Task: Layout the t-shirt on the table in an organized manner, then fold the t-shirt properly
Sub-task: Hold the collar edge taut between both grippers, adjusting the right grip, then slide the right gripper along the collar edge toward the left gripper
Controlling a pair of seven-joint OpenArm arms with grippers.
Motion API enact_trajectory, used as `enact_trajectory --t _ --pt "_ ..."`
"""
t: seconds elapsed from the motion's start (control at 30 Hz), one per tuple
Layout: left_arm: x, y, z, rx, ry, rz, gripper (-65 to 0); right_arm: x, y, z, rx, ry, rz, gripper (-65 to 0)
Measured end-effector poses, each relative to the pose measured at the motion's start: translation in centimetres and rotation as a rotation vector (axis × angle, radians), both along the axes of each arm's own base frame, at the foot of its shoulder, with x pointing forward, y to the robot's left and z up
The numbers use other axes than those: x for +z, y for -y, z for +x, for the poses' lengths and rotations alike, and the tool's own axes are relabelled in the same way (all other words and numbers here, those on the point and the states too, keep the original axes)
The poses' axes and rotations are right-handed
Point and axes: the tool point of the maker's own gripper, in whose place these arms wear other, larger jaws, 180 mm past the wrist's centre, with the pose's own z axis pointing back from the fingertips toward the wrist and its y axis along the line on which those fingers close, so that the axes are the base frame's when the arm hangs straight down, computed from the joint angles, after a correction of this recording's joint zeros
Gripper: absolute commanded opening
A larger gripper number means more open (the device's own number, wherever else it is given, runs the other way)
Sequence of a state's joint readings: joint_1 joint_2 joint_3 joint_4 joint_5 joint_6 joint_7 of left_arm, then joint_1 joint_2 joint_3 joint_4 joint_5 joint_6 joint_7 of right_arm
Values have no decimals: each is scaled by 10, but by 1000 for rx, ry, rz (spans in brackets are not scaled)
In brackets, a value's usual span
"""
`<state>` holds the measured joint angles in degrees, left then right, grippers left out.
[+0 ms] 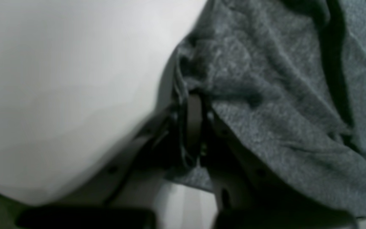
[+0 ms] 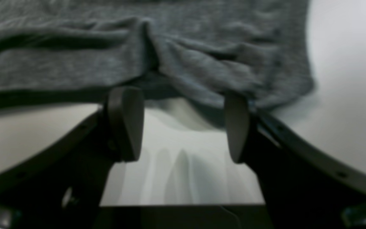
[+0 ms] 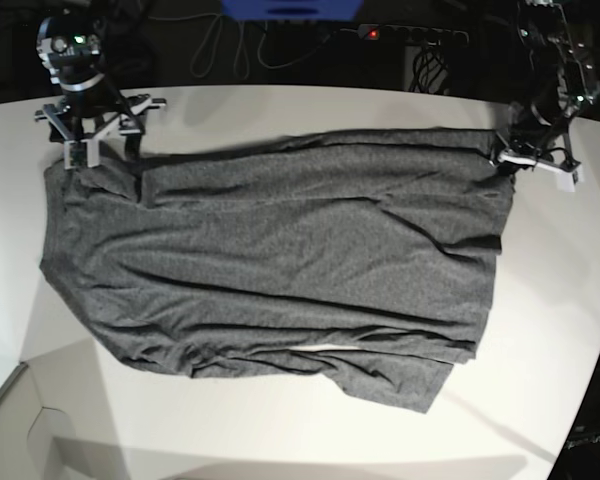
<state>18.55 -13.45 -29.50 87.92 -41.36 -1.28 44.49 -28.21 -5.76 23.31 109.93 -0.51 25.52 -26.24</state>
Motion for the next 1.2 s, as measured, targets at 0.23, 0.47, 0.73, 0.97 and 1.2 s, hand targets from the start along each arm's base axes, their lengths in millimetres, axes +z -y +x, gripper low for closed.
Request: enact_trajectory --t 0.23,0.47,0.73,0.97,1.2 --pt "36 -10 18 4 82 62 -650 -41 -1 -19 -2 -117 37 -243" --pt "61 -5 37 -19 157 80 -650 -38 4 -4 8 -90 27 -243" --pt "59 -6 36 -16 151 79 -650 -27 13 38 9 -15 20 -244" --pt "59 -7 36 -16 147 85 -650 -29 24 69 9 1 19 -244" --pt "58 -7 35 -16 145 86 -650 -28 77 67 -140 -5 -37 -240"
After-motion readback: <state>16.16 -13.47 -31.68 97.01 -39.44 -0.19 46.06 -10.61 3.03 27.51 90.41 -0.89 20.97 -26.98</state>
